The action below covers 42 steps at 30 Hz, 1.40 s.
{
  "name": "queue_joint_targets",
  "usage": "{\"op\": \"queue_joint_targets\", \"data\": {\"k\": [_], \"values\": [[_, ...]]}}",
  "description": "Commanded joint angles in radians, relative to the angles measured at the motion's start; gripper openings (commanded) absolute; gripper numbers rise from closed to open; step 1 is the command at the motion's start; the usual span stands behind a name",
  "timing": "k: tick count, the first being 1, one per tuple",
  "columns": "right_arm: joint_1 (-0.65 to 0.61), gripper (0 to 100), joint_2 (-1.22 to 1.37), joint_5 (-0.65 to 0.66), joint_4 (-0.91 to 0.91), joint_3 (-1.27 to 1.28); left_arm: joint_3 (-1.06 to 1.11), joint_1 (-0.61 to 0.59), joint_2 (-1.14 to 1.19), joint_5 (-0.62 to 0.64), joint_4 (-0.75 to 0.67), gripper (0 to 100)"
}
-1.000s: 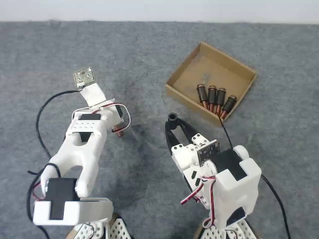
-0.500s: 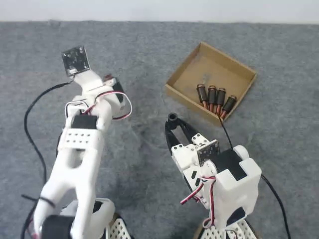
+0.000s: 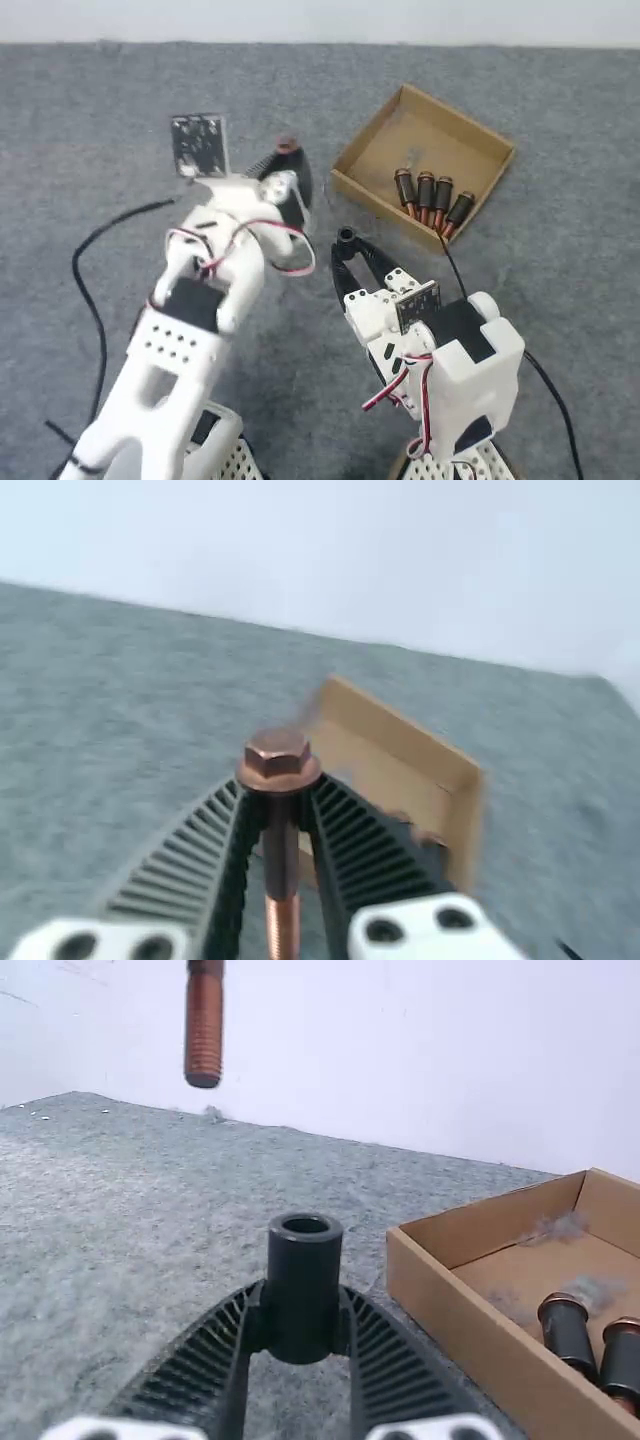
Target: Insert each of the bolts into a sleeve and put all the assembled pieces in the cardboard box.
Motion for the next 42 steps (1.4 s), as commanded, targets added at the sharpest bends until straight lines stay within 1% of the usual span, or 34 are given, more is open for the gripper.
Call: {"op": "queue_joint_targets", "data": {"k": [1, 3, 5, 7, 14, 20, 25, 39, 42], "values": [[-0.013, 0.6, -0.045, 0.018, -0.03, 0.026, 0.031, 0.091, -0.095, -0.032, -0.029, 1], [-0.013, 0.6, -0.045, 0.018, -0.03, 0.026, 0.05, 0.114, -0.097, -0.098, -0.04, 1], [-0.013, 0.6, -0.045, 0.018, -0.03, 0.026, 0.081, 0.124, -0.097, -0.155, -0.101, 1], [-0.013, 0.6, -0.045, 0.018, -0.03, 0.026, 0.113, 0.13, -0.101, -0.175, -0.173, 1], [-0.028, 0.6, -0.045, 0.018, -0.03, 0.026, 0.157, 0.132, -0.097, -0.173, -0.265, 1], [-0.028, 0.6, -0.044, 0.018, -0.03, 0.026, 0.174, 0.19, -0.095, -0.173, -0.287, 1], [-0.027, 0.6, -0.044, 0.018, -0.03, 0.026, 0.232, 0.19, -0.095, -0.173, -0.391, 1], [-0.027, 0.6, -0.045, 0.018, -0.03, 0.026, 0.277, 0.186, -0.095, -0.175, -0.4, 1], [-0.027, 0.6, -0.045, 0.018, -0.03, 0.026, 0.311, 0.189, -0.095, -0.175, -0.44, 1]]}}
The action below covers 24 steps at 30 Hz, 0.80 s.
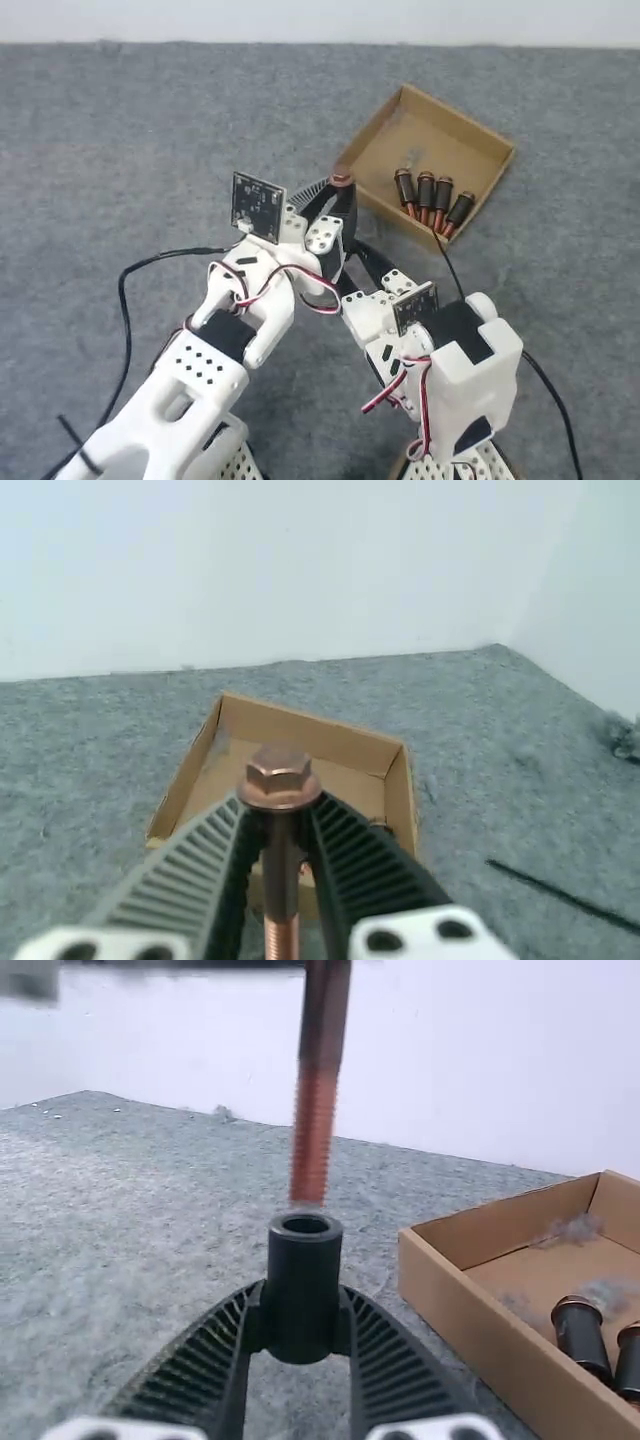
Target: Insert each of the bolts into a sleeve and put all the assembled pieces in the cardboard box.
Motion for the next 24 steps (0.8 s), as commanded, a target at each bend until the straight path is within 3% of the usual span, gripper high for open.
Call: {"op": "queue_joint_targets", "data": {"k": [1, 24], "values": [[-0.008, 0.6, -0.045, 0.018, -0.03, 0.026, 0.025, -0.003, -0.044, -0.015, -0.095, 1], [-0.008, 0.6, -0.045, 0.018, -0.03, 0.028, 0.128, 0.002, -0.052, -0.018, -0.124, 1]]}}
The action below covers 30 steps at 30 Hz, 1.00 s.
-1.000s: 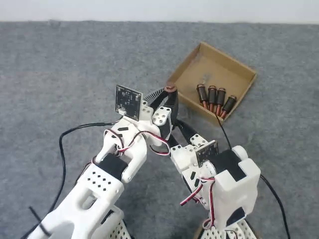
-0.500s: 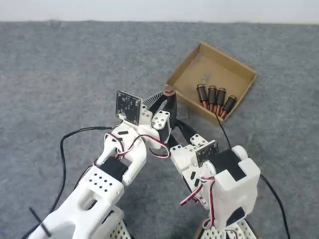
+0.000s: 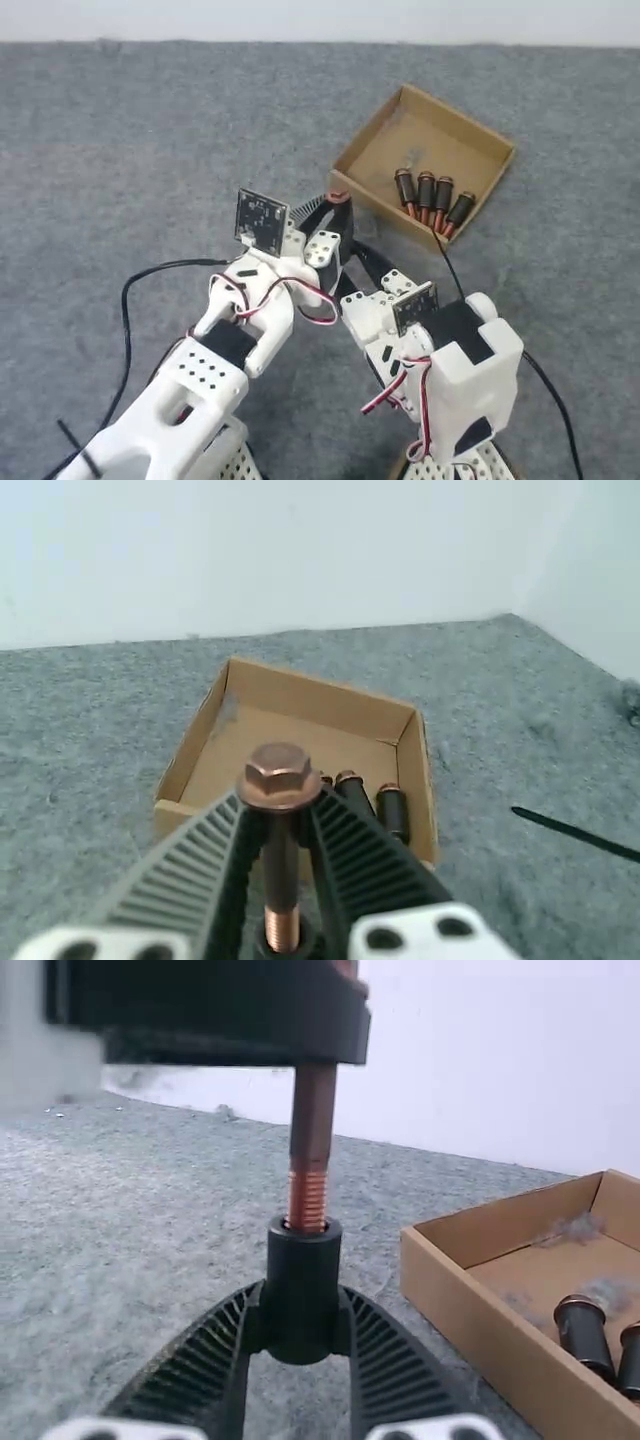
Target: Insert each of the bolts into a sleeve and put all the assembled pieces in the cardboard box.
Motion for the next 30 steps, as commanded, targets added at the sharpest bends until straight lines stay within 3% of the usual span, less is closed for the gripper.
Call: {"op": "queue_joint_targets", "data": {"k": [1, 30], "values": [[-0.005, 0.6, -0.045, 0.018, -0.03, 0.028, 0.012, 0.006, -0.052, -0.009, -0.035, 1], [-0.001, 0.6, -0.045, 0.018, -0.03, 0.028, 0.156, 0.008, -0.052, -0.009, -0.035, 1]]}}
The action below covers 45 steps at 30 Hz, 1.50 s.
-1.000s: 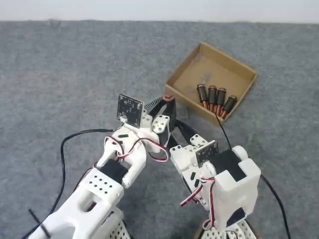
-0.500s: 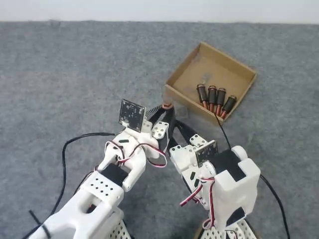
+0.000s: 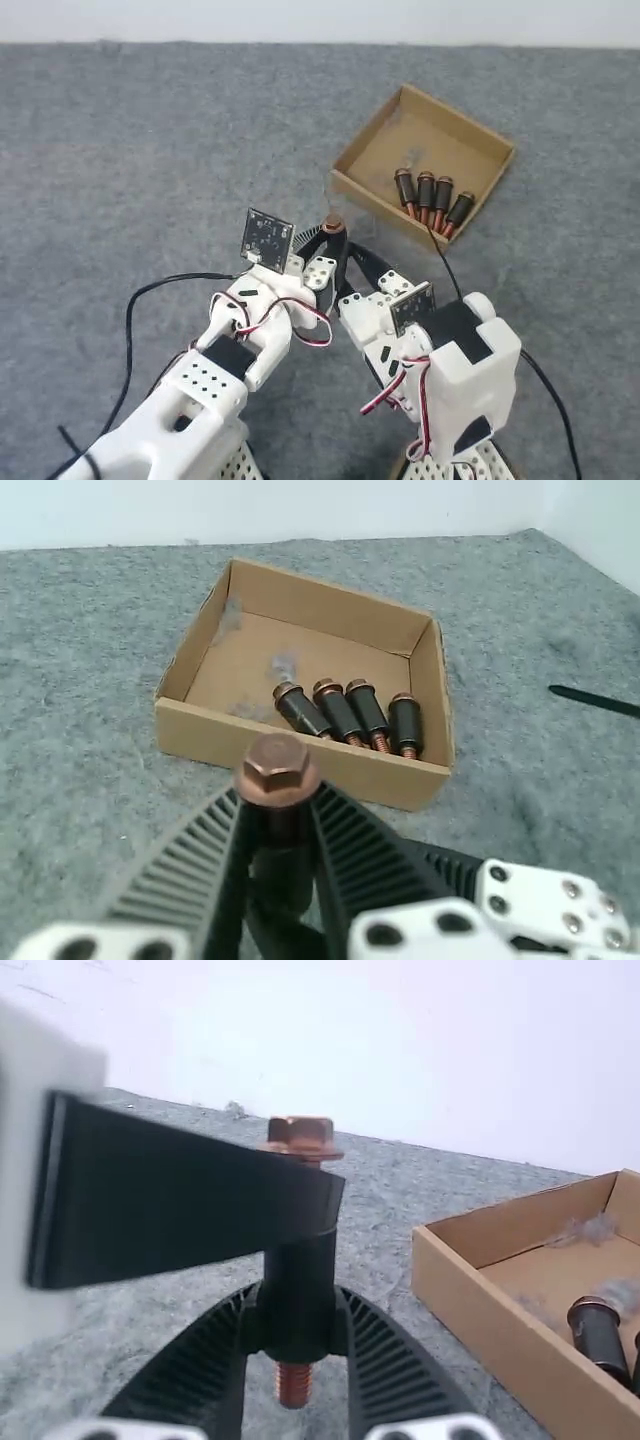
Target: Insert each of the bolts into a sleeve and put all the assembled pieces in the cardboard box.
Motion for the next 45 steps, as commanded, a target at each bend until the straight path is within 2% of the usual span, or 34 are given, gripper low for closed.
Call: {"op": "queue_joint_targets", "data": {"k": [1, 7, 10, 23, 27, 39, 42, 45], "values": [[0.002, 0.6, -0.045, 0.015, -0.03, 0.028, -0.002, 0.002, -0.026, -0.012, -0.021, 2], [0.004, 0.6, -0.045, 0.015, -0.03, 0.028, 0.018, 0.002, -0.026, 0.032, -0.02, 19], [0.004, 0.6, -0.045, 0.015, -0.03, 0.028, 0.019, -0.002, -0.026, 0.054, -0.02, 24], [0.004, 0.6, -0.042, 0.015, -0.028, 0.026, -0.01, -0.008, -0.032, 0.049, -0.02, 25], [0.004, 0.6, -0.042, 0.015, -0.028, 0.026, -0.001, -0.008, -0.133, 0.051, -0.011, 25], [0.004, 0.6, -0.041, 0.015, -0.025, 0.025, 0.008, -0.009, -0.69, 0.054, 0.42, 24], [0.004, 0.6, -0.041, 0.015, -0.025, 0.025, 0.008, -0.054, -0.809, 0.052, 0.494, 17], [0.004, 0.6, -0.041, 0.015, -0.025, 0.025, 0.008, -0.147, -0.908, 0.052, 0.528, 4]]}}
